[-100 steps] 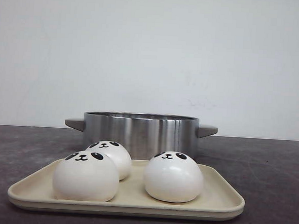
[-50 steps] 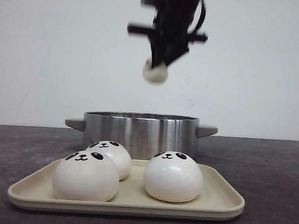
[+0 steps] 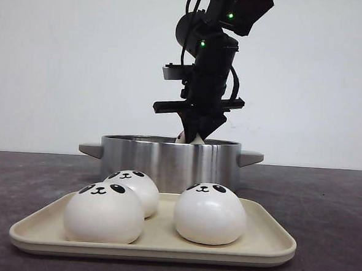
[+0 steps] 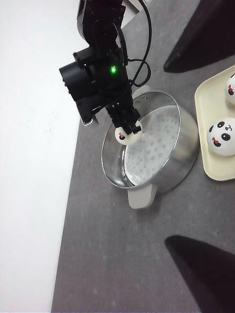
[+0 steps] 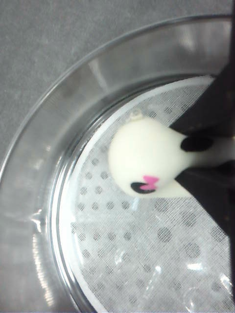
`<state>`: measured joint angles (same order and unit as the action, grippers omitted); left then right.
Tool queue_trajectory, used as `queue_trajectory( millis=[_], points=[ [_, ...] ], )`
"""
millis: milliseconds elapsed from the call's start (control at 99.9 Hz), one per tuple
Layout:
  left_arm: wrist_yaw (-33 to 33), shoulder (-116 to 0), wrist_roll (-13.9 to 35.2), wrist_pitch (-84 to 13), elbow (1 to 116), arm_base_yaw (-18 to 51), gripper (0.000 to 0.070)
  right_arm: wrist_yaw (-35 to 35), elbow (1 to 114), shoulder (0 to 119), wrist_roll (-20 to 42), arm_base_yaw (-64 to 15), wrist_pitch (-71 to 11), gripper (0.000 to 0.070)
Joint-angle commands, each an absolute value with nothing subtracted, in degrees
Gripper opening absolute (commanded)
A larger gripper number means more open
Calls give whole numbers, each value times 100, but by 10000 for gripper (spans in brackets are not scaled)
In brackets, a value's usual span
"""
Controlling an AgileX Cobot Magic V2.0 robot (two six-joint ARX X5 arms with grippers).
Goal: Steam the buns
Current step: 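Raise the right gripper out of the pot and withdraw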
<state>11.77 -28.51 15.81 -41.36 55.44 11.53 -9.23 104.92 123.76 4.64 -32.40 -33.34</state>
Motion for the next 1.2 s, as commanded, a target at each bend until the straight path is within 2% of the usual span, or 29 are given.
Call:
queue_trajectory(
  millis=[0, 130, 180, 561, 601, 631, 741, 921, 1191],
  points=[
    [1138, -2891, 1498, -4086, 5614, 1170, 678, -965, 10586, 12516, 405, -3271, -3253, 36],
    [1140, -2891, 1500, -4093, 5614, 1170, 678, -974, 10586, 12516, 405, -3269, -3295, 283],
    [1140, -2891, 1500, -4101, 5614, 1170, 678, -976, 10586, 12516, 405, -3269, -3350, 334],
    [1144, -2891, 1505, -4115, 5614, 1170, 678, -1059, 10589, 12503, 408, -3258, -3640, 350],
    [1144, -2891, 1509, -4117, 5614, 1170, 678, -1050, 10589, 12460, 427, -3258, -3745, 345],
    [1146, -2891, 1529, -4125, 5614, 1170, 678, -1048, 10589, 12420, 456, -3260, -3822, 312],
    [1188, -2891, 1612, -4152, 5614, 1170, 678, -958, 10589, 12162, 473, -3284, -4097, 0],
    [1413, -3072, 1612, -4163, 5614, 1170, 676, -751, 10589, 11343, 469, -3472, -4224, 9],
    [1715, -3940, 1629, -4158, 5621, 1446, 673, -753, 10589, 9153, 436, -4219, -4187, 9]
  ],
)
